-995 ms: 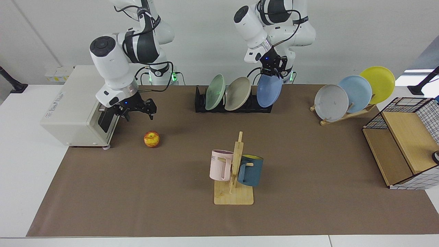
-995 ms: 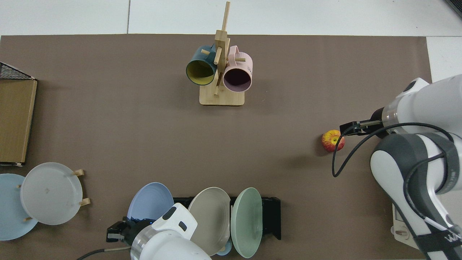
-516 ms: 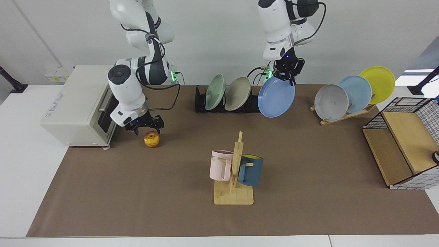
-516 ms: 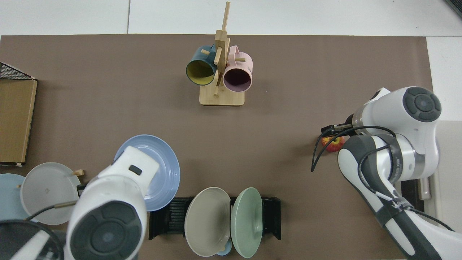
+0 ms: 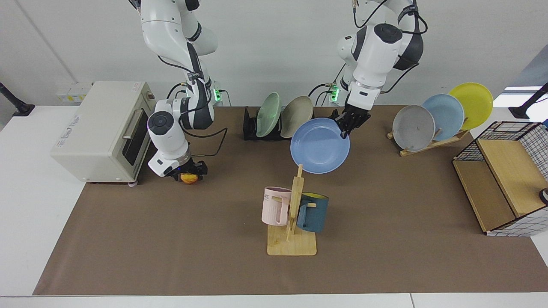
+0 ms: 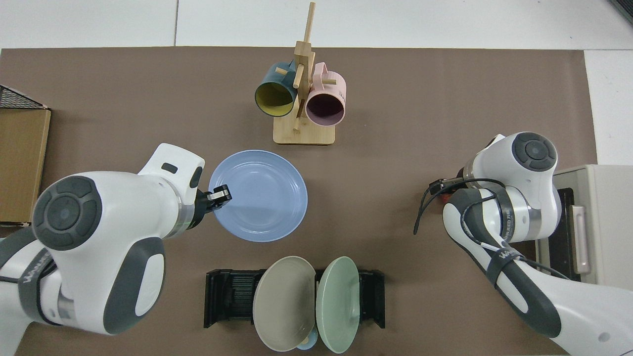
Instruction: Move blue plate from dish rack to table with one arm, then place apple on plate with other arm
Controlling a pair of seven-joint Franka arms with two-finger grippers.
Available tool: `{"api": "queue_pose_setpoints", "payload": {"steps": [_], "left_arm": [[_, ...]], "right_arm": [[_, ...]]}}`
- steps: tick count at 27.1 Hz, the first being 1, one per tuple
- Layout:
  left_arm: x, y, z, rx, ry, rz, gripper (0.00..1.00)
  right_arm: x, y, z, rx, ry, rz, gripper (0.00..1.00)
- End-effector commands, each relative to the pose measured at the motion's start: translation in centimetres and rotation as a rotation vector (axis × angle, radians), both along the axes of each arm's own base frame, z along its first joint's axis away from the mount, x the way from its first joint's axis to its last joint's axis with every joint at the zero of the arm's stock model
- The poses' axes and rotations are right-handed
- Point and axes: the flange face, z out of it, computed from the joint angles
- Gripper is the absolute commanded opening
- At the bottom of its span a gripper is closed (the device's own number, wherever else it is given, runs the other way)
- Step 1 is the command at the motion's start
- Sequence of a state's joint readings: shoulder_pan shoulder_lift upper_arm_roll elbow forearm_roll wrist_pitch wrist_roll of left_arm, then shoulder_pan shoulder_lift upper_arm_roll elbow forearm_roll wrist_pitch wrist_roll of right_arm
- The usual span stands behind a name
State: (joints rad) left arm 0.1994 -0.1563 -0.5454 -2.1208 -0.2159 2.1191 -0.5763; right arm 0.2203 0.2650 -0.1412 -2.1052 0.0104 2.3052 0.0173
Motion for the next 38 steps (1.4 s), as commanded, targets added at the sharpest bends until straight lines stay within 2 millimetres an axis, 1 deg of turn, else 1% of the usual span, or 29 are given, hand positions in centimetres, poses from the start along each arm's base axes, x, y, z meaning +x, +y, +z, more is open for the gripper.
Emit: {"api": "queue_pose_setpoints", "payload": {"steps": [1, 2, 3, 4, 6, 8, 9, 13, 15, 18, 22, 24, 25, 26, 28, 29, 31, 32, 34, 36, 38], "left_arm": [[0.2, -2.7, -4.2, -0.075, 0.036, 0.013, 0.0], [-0.2, -3.8, -5.8, -0.08, 0.048, 0.0, 0.0], [-0.6, -4.6, -6.9, -0.082, 0.053, -0.003, 0.0], [-0.9, -5.0, -7.6, -0.085, 0.048, 0.0, 0.0], [-0.9, -5.2, -8.7, -0.097, 0.026, 0.027, 0.0], [-1.1, -6.2, -9.8, -0.105, 0.021, 0.029, 0.0], [-1.4, -6.6, -10.3, -0.101, 0.025, 0.022, 0.0], [-2.2, -6.8, -13.0, -0.091, 0.032, 0.002, 0.0], [-2.4, -6.7, -13.4, -0.081, 0.033, -0.014, 0.0], [-2.1, -6.4, -13.8, -0.069, 0.03, -0.027, 0.0], [-2.0, -6.3, -14.2, -0.059, 0.03, -0.036, 0.0], [-2.0, -6.3, -14.2, -0.053, 0.025, -0.053, 0.0], [-2.0, -6.3, -14.2, -0.039, 0.016, -0.084, 0.05], [-1.9, -6.2, -14.2, -0.025, 0.006, -0.113, 0.27], [-1.4, -6.1, -14.3, -0.005, -0.003, -0.147, 0.99], [-1.2, -6.0, -14.2, 0.006, -0.008, -0.153, 1.0], [-1.0, -6.0, -13.9, 0.025, -0.012, -0.165, 1.0], [-0.9, -6.0, -13.8, 0.031, -0.011, -0.168, 1.0], [-0.1, -5.6, -12.8, 0.045, -0.006, -0.168, 1.0], [1.1, -4.3, -11.5, 0.081, 0.011, -0.172, 1.0], [1.8, -3.4, -9.9, 0.125, 0.02, -0.184, 1.0]], "right_arm": [[0.0, 0.0, 0.4, -0.001, -0.015, -0.007, 0.04], [0.0, 0.0, 0.6, -0.001, -0.016, -0.009, 0.0], [0.1, 0.1, 0.8, -0.001, -0.018, -0.009, 0.0], [0.1, 0.1, 0.9, 0.0, -0.019, -0.009, 0.0], [0.2, 0.0, 1.3, 0.0, -0.021, -0.01, 0.0], [0.3, -0.1, 1.8, 0.001, -0.017, -0.012, 0.0], [0.4, 0.0, 2.4, 0.001, -0.023, -0.009, 0.0], [0.8, -0.2, 4.9, 0.003, -0.034, -0.012, 0.0], [0.9, -0.6, 6.6, 0.0, -0.038, -0.013, 0.0], [1.1, -1.0, 9.5, 0.003, -0.039, -0.015, 0.0], [0.8, -1.4, 12.6, 0.007, -0.031, -0.025, 0.0], [0.6, -1.7, 14.7, 0.011, -0.041, -0.029, 0.0], [0.4, -1.8, 15.8, 0.013, -0.041, -0.031, 0.0], [0.3, -1.9, 16.9, 0.015, -0.041, -0.031, 0.0], [-0.1, -2.0, 19.4, 0.019, -0.048, -0.032, 0.0], [-0.2, -2.0, 20.4, 0.02, -0.046, -0.032, 0.0], [-0.6, -2.2, 23.0, 0.023, -0.05, -0.031, 0.0], [-0.8, -2.3, 24.0, 0.025, -0.052, -0.032, 0.0], [-1.1, -2.9, 26.2, 0.027, -0.06, -0.036, 0.0], [-1.4, -3.0, 27.3, 0.028, -0.059, -0.029, 0.0], [-1.7, -3.2, 28.0, 0.031, -0.066, -0.017, 0.0]]}}
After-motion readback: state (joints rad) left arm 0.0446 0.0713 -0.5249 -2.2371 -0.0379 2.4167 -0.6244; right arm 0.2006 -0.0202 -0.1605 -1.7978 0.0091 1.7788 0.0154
